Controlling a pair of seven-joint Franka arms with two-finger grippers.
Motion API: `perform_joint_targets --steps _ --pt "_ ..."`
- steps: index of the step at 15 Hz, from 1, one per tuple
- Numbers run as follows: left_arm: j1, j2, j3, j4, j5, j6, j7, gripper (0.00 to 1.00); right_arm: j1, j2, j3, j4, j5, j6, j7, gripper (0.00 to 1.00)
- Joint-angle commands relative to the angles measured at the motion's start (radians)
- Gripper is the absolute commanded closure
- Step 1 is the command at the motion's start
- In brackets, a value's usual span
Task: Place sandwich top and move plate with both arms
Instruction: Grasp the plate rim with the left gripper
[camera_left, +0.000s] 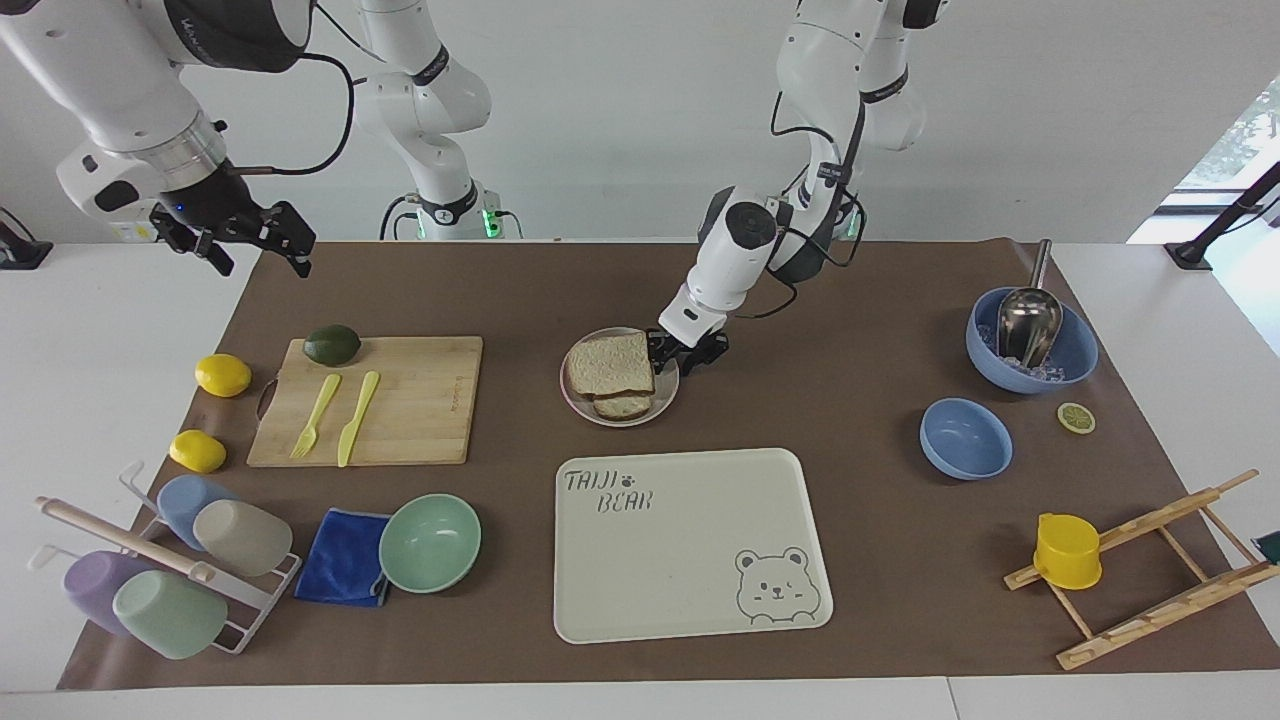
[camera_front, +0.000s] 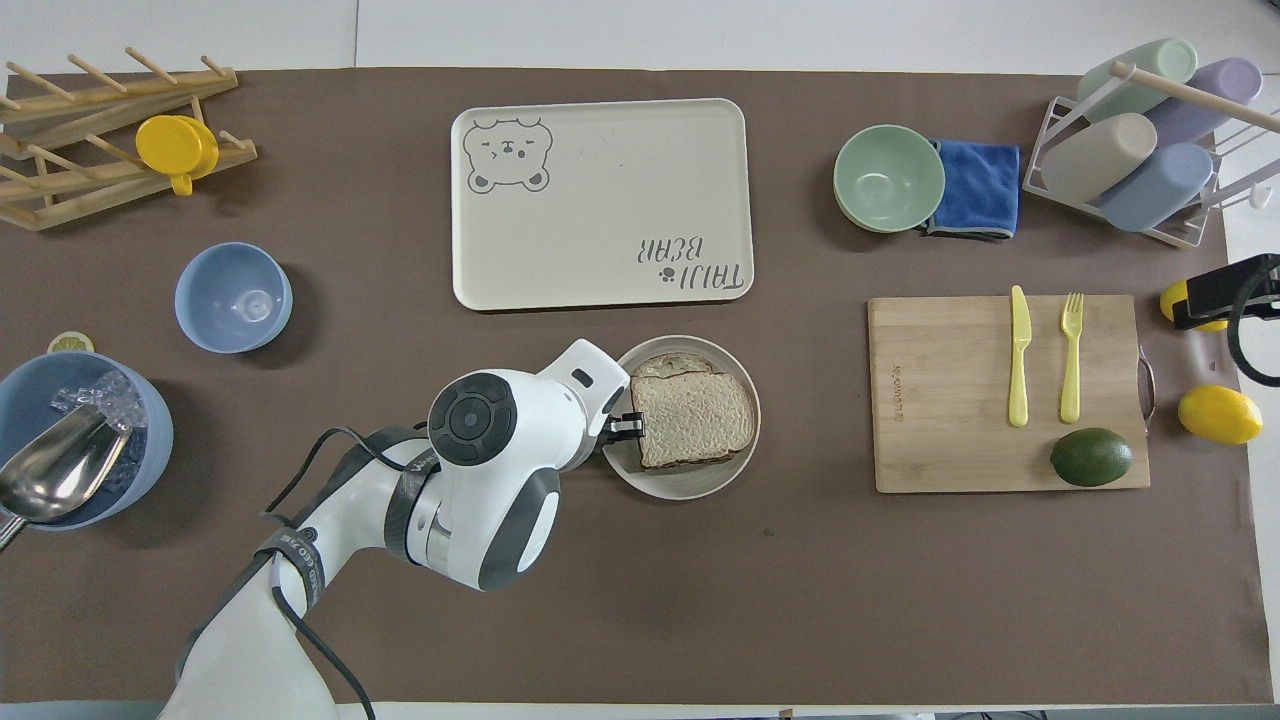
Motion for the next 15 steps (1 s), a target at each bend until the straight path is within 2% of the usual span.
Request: perform_joint_targets --steps 1,9,12,15 --pt "-0.016 -0.010 0.014 -0.014 -0.020 0.022 -0.007 1.00 -0.003 -0.016 0.002 -0.009 0.003 -0.003 0.012 0.00" --pt "0.012 -0.022 0.016 -0.006 -0.097 0.005 -0.006 1.00 -0.003 -0.022 0.005 -0.017 0.014 0.003 0.020 0.00" --pt "0.071 -0.060 0.022 0.059 -0.098 -0.122 -0.009 1.00 -0.004 -0.022 0.005 -0.019 0.020 0.006 0.018 0.00" --pt "0.154 -0.053 0.024 0.182 -0.098 -0.263 -0.014 1.00 -0.001 -0.022 0.007 -0.019 0.020 0.005 0.021 0.00"
